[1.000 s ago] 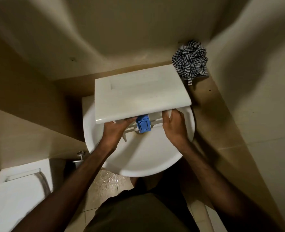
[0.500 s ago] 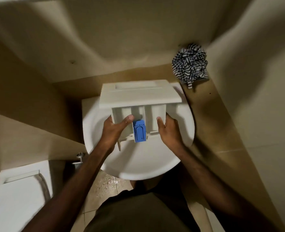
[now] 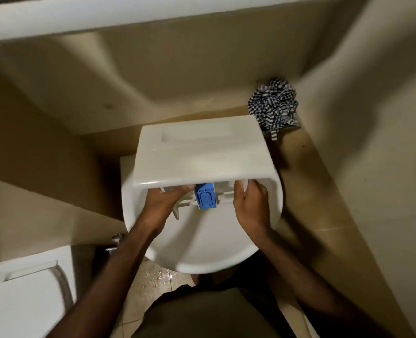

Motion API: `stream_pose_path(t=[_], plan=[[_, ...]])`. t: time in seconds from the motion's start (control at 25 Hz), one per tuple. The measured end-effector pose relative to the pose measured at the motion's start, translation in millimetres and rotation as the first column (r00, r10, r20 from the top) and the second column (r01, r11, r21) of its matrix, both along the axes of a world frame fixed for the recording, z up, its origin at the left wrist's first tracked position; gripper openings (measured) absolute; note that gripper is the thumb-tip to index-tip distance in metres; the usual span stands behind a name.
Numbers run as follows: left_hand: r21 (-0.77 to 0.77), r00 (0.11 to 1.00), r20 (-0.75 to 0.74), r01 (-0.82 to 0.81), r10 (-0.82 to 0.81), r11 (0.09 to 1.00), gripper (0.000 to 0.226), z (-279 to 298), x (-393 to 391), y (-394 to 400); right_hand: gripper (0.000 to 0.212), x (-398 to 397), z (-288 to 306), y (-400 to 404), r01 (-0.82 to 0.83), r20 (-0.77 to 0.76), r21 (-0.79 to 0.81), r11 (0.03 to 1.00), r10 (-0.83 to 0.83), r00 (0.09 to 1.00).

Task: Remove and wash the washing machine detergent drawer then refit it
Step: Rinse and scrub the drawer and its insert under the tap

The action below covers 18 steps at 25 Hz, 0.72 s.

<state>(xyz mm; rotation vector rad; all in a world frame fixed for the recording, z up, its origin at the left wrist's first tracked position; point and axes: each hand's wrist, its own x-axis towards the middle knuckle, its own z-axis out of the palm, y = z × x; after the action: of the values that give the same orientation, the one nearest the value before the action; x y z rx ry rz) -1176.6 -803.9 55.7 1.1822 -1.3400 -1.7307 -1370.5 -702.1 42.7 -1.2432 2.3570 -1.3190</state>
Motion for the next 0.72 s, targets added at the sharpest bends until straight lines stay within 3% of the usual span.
stream_pose_path(t=[0.16,0.36,0.48,0.52,0.64,0.72], plan=[[-0.007,0.998,0.061,-0.009,0.009,1.0,0.04,9.5,-7.3,-2.4,0.024,-1.5,-2.0,-6.1,-0.097,0.211,0.159,0.983,0.062,0.975],[-0.102,1.0,0.002,0.007,-0.007,0.995,0.018,12.5,-3.4,3.5,0.023,-2.8,8.8,-3.2,0.052,0.038,-0.05,0.997,-0.05,0.998],[-0.017,0.998,0.049,-0.038,0.039,0.999,0.029,11.8,-8.5,4.4,0.023,-3.5,1.8,-10.6,-0.076,0.18,0.141,0.987,0.05,0.982],[-0.001,0.998,0.047,-0.047,0.047,0.999,0.03,10.9,-7.9,5.5,0.022,-4.8,3.0,-12.3,-0.096,0.162,0.149,0.984,0.071,0.984],[-0.089,0.998,-0.053,-0.028,0.023,0.996,0.031,10.5,0.3,6.8,0.019,-2.4,7.8,-9.4,-0.018,0.013,-0.032,0.999,0.019,1.0],[-0.067,1.0,-0.025,-0.017,0.015,0.998,0.032,9.2,3.9,6.8,0.018,2.4,5.5,-6.5,-0.03,0.042,0.002,1.0,0.03,0.999]])
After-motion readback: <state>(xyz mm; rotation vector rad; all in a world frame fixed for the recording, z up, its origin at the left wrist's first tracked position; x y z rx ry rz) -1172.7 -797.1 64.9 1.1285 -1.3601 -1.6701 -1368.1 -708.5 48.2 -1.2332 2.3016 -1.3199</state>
